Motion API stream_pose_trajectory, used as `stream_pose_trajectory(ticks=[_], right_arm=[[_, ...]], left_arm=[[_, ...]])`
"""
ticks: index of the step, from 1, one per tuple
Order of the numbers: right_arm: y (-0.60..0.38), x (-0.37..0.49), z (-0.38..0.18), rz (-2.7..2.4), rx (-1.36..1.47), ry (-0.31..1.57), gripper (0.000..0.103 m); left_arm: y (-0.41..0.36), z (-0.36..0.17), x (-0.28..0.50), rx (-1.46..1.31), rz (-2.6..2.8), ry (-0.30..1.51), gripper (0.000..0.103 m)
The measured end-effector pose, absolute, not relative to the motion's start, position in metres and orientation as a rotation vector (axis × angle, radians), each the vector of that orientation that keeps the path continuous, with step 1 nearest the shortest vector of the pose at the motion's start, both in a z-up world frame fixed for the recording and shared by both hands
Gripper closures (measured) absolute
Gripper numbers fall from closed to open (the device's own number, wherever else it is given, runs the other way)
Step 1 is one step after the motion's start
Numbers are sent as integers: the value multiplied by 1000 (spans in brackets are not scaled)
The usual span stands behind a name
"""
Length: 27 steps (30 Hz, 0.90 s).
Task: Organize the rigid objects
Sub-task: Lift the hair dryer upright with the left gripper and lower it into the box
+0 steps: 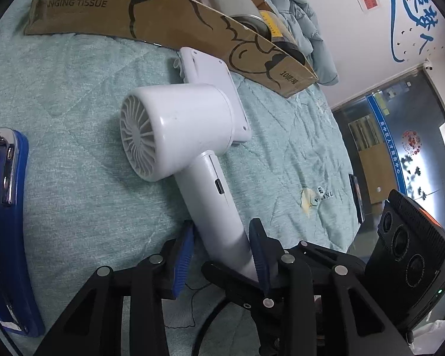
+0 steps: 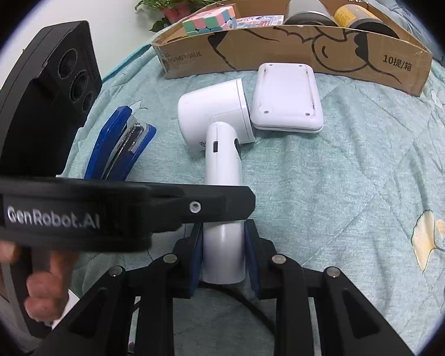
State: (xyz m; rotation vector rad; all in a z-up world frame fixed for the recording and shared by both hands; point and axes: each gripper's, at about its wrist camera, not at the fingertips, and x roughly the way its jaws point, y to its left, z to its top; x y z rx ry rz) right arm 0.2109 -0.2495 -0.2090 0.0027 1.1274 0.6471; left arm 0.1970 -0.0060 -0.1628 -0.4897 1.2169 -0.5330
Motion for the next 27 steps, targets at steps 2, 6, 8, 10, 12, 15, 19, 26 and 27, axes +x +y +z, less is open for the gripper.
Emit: stream_pose_trajectory(ticks=[2,6,8,10,12,15,19,26,27], right_arm=[[-253,213,-201,645,13,1120,78],[-249,206,-185,644,6,1062,78],[-248,209,-173,648,14,1013,78],[-247,212,-161,647,17,964,78],[-246,217,-146,641,26,906,78],[-243,229,-127,624,35,847,78],[-235,249,-104,601,8,772,78],[-227,295,-87,588,29,732,78],[-225,305,-86,586,30,737,78]], left_arm=[[-4,-161,195,-492,-526,1198,69],[-1,-139,191,-438,-505,1132,70],[1,-121,192,-405,-501,1085,70],[2,-105,195,-386,-503,1042,70],[2,-87,201,-360,-508,997,71],[2,-63,214,-323,-513,942,71],[2,-34,236,-291,-527,883,71],[9,-6,293,-254,-524,849,72],[10,-6,301,-253,-524,851,72]])
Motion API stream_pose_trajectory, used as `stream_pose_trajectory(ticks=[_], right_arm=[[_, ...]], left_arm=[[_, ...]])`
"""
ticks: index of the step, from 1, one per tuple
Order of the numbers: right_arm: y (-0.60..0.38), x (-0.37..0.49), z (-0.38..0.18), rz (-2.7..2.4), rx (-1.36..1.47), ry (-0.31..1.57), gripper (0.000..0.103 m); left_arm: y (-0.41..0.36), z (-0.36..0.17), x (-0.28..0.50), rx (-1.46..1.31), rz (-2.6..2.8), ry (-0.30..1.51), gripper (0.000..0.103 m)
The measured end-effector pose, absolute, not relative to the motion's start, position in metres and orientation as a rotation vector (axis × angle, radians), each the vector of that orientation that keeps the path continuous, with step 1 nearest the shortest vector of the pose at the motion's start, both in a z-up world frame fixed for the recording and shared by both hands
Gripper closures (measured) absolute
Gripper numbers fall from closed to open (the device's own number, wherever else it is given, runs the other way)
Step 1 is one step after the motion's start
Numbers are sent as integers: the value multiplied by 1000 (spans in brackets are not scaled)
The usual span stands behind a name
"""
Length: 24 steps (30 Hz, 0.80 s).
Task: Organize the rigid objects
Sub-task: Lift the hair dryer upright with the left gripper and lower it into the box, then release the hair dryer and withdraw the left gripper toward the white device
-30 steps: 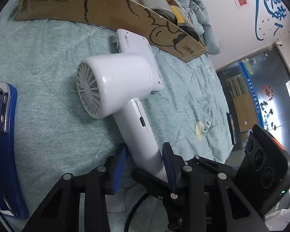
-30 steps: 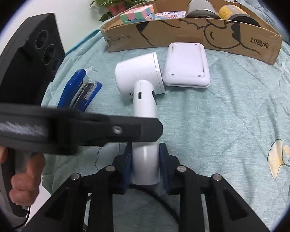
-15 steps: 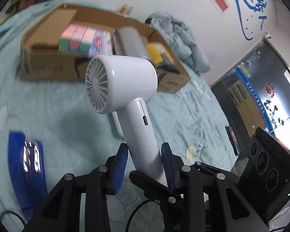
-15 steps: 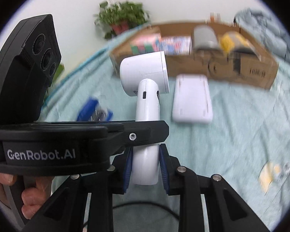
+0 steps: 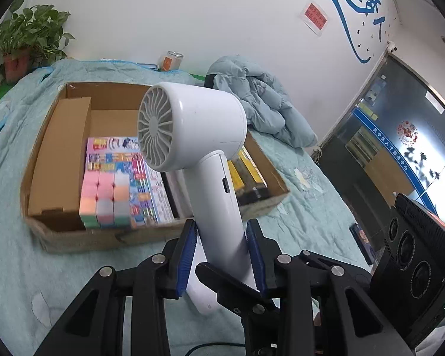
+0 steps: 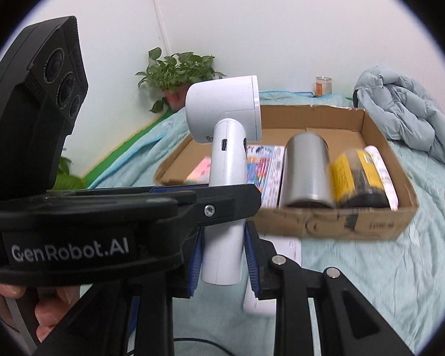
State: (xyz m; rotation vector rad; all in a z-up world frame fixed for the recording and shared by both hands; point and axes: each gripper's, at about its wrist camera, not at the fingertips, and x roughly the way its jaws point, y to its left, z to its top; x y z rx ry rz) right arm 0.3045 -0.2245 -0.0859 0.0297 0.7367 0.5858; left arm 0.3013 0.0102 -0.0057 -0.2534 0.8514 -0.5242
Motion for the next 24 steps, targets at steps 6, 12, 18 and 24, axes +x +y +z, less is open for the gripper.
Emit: stream_pose_trajectory(ticks=[6,12,18,24], right_arm=[[-212,357,-93,566,43,810,78],[-201,404,-111,549,76,935,78],[-202,427,-132,565,123,1033,74],[-205,420,-130,578,131,1019,70]], left_arm=[[15,-16,377,-285,-546,918,72],[16,-43,435,-286,-535,1006,72],[14,-76,463,-299,-531,1076,72],[12,-79,460,-295,-519,1081,71]])
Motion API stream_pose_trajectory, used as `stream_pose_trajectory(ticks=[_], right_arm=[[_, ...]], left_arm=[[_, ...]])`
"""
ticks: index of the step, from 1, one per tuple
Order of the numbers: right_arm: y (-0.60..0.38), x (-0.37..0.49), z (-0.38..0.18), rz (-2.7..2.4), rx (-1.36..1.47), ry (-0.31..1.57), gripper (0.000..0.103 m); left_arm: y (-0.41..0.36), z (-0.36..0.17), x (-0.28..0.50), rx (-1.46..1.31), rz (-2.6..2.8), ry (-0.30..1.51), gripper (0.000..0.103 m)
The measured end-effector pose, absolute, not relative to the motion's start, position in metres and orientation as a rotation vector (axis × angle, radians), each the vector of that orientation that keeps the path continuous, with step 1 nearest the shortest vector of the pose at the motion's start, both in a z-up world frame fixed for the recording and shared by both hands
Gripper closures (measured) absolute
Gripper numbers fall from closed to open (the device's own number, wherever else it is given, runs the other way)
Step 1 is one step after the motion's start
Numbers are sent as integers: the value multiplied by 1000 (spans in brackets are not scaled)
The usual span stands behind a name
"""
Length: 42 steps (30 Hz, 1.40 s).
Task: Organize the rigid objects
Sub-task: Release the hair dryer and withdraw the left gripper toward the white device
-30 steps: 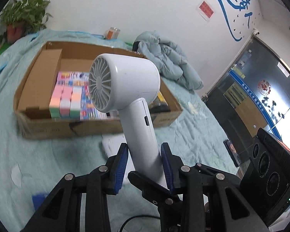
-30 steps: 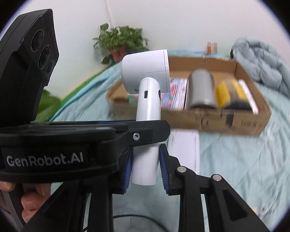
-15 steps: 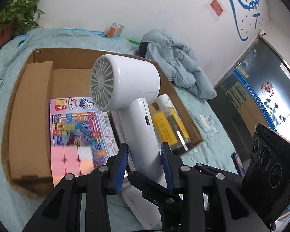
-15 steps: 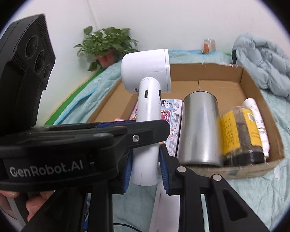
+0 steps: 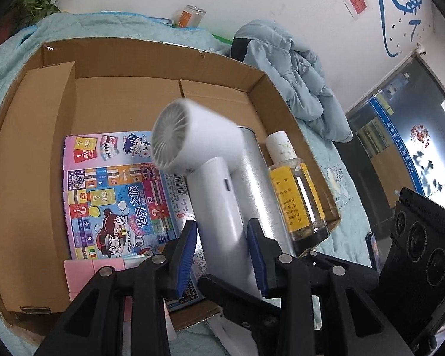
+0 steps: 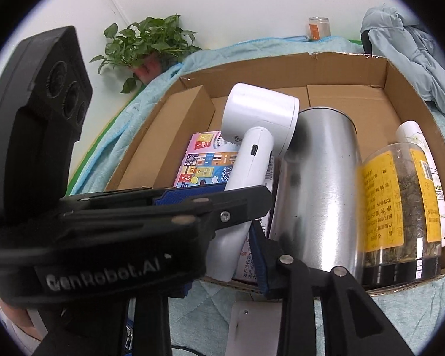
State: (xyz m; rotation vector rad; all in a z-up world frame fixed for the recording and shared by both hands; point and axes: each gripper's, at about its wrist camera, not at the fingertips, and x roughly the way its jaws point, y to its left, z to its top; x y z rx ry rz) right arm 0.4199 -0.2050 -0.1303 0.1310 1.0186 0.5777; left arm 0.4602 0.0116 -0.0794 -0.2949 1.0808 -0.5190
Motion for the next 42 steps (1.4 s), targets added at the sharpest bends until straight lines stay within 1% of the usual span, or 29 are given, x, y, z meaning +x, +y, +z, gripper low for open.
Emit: stream_pose_trajectory(ticks=[4,8,9,10,11,12,13,14,19,26,27,28,29,30,31,32,33,35,36,37,42], right_arm=[[-211,416,-126,554,104,980,71],[-219,411,-125,549,115,968,72],[-221,407,-122,538,111,947,72],[-224,402,-120,522,105,917,71],[-228,393,-115,493,88,861,66],[-233,379,-110,459,69,772,57],[-237,369,-107,441,63,711,27],[-242,356,-106,437,54,648,11],[-248,339,-119,467,13,692,11],[-252,306,-123,531,-26,724,11],[-252,302,-124,535,-40,724,12],[-252,297,-124,536,-53,722,20],[-253,292,-124,532,-66,722,52],[-254,290,-125,522,-70,732,71],[-256,291,-126,515,-61,744,89],[-257,291,-126,518,-49,747,89],[-259,294,-126,523,-22,755,89],[-261,301,-124,548,29,766,89],[-261,308,-123,563,51,769,89],[-259,316,-121,570,55,776,89],[-237,343,-114,617,43,774,89]], left_arm=[[22,-72,453,-301,-496,1054,71],[39,-57,442,-305,-453,987,65],[44,-51,434,-290,-431,950,57],[48,-46,425,-275,-411,910,43],[53,-38,411,-257,-379,845,34],[57,-34,400,-241,-350,807,17],[61,-29,386,-216,-309,762,5],[63,-25,376,-195,-289,732,2],[66,-14,320,-92,-196,631,1],[85,-20,247,-78,-90,610,1],[90,-22,239,-86,-87,614,4],[95,-23,230,-96,-87,618,15],[99,-25,221,-109,-98,625,27],[103,-28,216,-128,-121,654,54],[105,-30,213,-141,-135,683,61],[106,-31,210,-151,-140,700,61],[105,-32,205,-152,-137,700,57],[102,-32,196,-155,-133,691,28],[102,-32,193,-175,-126,679,6],[104,-33,187,-207,-115,656,2],[107,-45,187,-251,-78,684,2]])
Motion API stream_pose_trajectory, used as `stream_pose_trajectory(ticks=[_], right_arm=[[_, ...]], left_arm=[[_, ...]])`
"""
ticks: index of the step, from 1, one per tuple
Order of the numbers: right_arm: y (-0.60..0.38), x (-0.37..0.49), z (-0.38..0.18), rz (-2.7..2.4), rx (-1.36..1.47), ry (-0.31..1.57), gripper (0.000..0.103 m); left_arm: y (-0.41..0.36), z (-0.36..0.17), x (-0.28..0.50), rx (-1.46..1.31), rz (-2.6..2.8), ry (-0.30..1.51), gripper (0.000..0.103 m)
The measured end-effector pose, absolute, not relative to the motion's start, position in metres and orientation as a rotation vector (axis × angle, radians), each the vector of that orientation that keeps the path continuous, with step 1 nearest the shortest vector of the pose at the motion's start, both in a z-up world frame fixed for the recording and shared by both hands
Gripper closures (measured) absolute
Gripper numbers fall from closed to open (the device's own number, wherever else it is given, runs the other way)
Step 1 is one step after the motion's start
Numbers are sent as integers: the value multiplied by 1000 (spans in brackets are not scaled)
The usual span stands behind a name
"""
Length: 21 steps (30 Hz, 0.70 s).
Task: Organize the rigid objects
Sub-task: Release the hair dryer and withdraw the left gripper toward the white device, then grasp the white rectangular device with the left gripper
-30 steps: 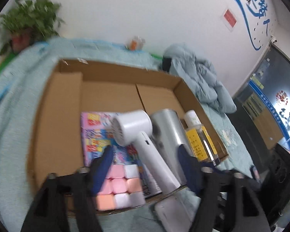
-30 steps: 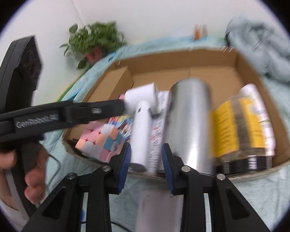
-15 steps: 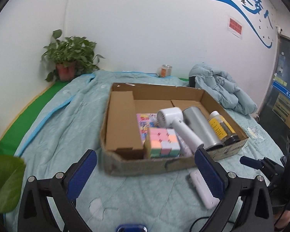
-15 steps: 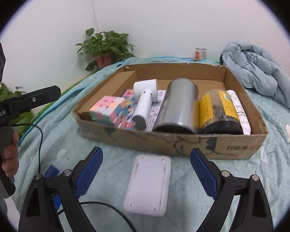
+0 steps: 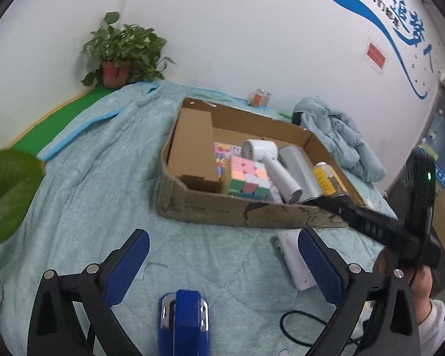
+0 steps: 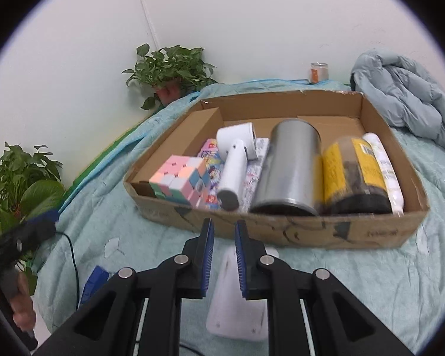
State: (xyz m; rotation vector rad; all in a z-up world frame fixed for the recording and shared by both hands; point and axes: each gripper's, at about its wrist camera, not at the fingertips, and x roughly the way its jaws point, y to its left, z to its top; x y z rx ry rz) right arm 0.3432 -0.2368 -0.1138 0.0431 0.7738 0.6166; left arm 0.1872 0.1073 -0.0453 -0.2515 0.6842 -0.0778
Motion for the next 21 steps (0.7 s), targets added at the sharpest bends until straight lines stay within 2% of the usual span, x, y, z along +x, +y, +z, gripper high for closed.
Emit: stream_pose_trajectory(ticks=[6,10,12,13,14,15,18,21], right_arm=[[-204,386,-143,613,2,923,92],[-213,362,-125,644,34,820,91],[-223,339,-111,636,31,720,68],[-229,329,-107,635,37,674,32],[-238,313,-102,644,52,603,5],[-242,305,-101,651,47,573,2],[-248,288,-107,661,-10,571,2],[-252,297,-132,651,-9,718,2]], left_arm=[[121,-68,173,-253,-49,721,2],[132,-76,167,-233,-45,726,1],[135,-80,167,-224,-59,734,1],[136,-81,167,-220,-64,740,1],[136,-84,168,-214,-69,748,1],[136,-86,170,-205,-74,764,1],[135,-98,179,-214,-87,842,1],[128,-102,187,-231,-115,862,1]])
